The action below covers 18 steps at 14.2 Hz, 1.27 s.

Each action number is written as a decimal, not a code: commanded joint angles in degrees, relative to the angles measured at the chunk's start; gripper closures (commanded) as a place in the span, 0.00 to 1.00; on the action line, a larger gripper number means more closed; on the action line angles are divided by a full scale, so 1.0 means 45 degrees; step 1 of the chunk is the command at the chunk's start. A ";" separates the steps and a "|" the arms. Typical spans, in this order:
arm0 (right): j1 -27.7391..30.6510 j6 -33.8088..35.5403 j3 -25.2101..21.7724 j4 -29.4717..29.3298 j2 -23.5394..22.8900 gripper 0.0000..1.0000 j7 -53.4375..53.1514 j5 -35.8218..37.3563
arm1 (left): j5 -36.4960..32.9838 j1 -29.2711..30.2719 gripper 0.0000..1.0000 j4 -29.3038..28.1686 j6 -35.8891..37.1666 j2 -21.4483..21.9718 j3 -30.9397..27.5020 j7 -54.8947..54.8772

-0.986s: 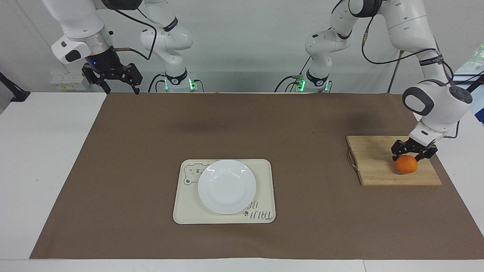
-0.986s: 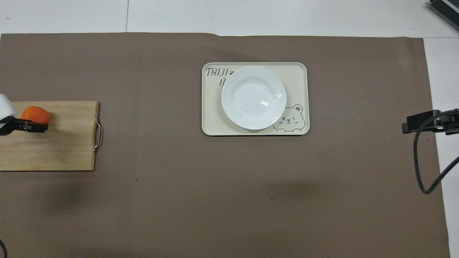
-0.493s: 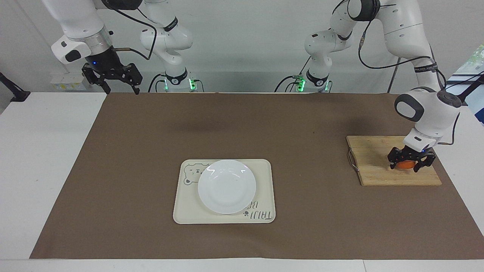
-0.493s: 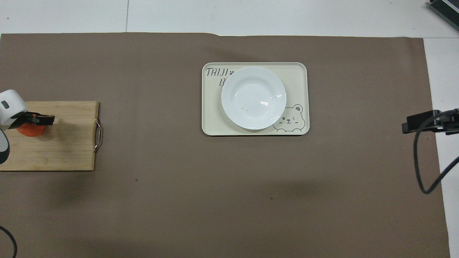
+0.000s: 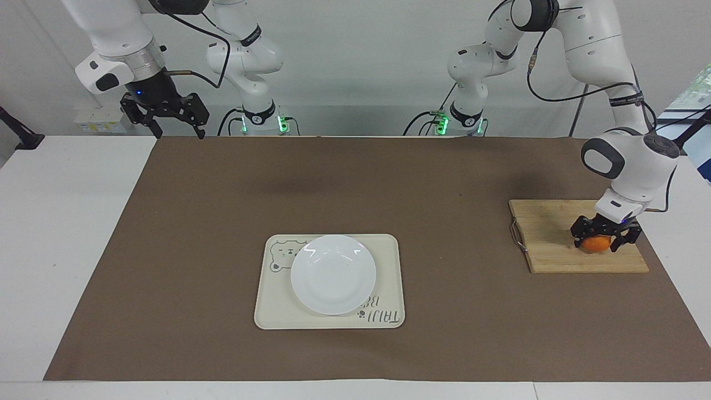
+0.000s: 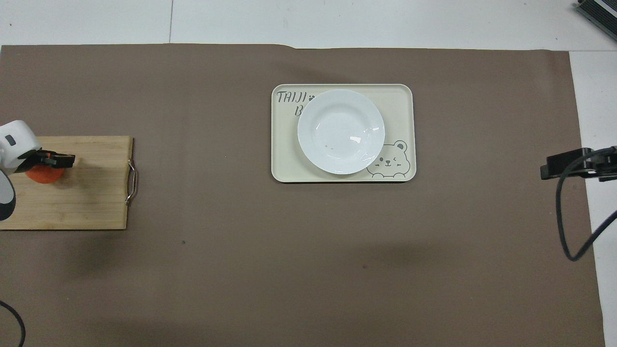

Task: Place orange and plate with both arms
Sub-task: 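Lift the orange off the bamboo board with the left gripper, then carry the orange with the left gripper toward the white plate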

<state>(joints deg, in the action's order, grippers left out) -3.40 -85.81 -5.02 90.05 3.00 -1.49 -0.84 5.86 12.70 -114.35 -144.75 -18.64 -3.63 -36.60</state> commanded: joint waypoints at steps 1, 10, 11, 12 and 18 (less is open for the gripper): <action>0.0111 -0.0053 0.0041 0.0302 0.0271 0.00 0.0253 0.0012 | 0.0065 0.0009 0.00 -0.0136 0.0877 0.0354 -0.0053 -0.0187; 0.0111 -0.0072 0.0041 0.0302 0.0271 0.00 0.0253 0.0012 | 0.0065 -0.1566 1.00 0.0605 0.0606 0.0843 0.0064 0.1056; 0.0111 -0.0053 0.0041 0.0302 0.0271 0.00 0.0253 0.0012 | 0.0065 -0.2307 1.00 0.0800 0.0565 0.0745 0.0064 0.1914; 0.0111 -0.0053 0.0041 0.0302 0.0271 0.00 0.0253 0.0012 | 0.0065 -0.3050 1.00 0.0995 0.0565 0.0648 0.0064 0.2773; 0.0111 -0.0053 0.0041 0.0302 0.0271 0.00 0.0253 0.0012 | 0.0105 -0.7055 1.00 0.1581 0.0565 0.0511 0.0103 0.7516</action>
<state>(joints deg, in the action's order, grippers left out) -3.40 -85.81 -5.02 90.05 3.00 -1.49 -0.84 5.90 -13.91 -109.64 -142.66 -15.65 -1.89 -9.39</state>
